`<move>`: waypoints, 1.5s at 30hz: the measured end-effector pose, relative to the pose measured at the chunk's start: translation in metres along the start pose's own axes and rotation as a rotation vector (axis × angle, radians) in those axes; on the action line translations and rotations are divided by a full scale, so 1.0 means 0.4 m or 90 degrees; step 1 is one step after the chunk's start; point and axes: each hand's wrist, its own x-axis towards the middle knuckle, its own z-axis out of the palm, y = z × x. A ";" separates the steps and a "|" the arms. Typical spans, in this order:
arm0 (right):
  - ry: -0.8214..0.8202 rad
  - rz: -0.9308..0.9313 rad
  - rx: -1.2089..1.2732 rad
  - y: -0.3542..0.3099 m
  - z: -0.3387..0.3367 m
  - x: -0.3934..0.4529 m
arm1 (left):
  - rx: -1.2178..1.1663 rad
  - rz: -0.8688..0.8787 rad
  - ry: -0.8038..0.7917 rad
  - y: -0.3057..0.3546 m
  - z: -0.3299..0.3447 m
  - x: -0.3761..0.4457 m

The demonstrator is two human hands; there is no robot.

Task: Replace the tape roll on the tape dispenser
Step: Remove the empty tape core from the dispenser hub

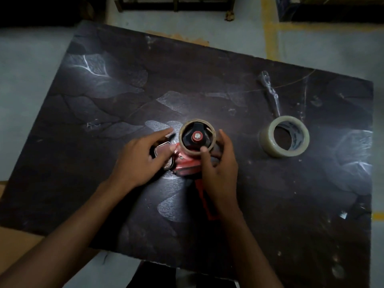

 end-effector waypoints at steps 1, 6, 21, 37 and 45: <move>0.008 0.031 -0.001 -0.005 -0.001 0.024 | -0.046 -0.030 -0.004 0.013 0.007 0.025; -0.004 0.058 -0.050 -0.017 -0.002 0.100 | -0.109 -0.054 -0.027 0.037 0.059 0.099; 0.018 0.105 0.110 -0.013 0.016 0.108 | -0.189 -0.075 0.064 0.045 0.107 0.105; 0.024 0.123 0.247 -0.043 0.005 0.098 | -0.332 -0.031 0.127 0.035 0.118 0.091; 0.037 0.100 0.381 -0.054 -0.020 0.088 | -0.440 -0.044 0.148 0.013 0.127 0.076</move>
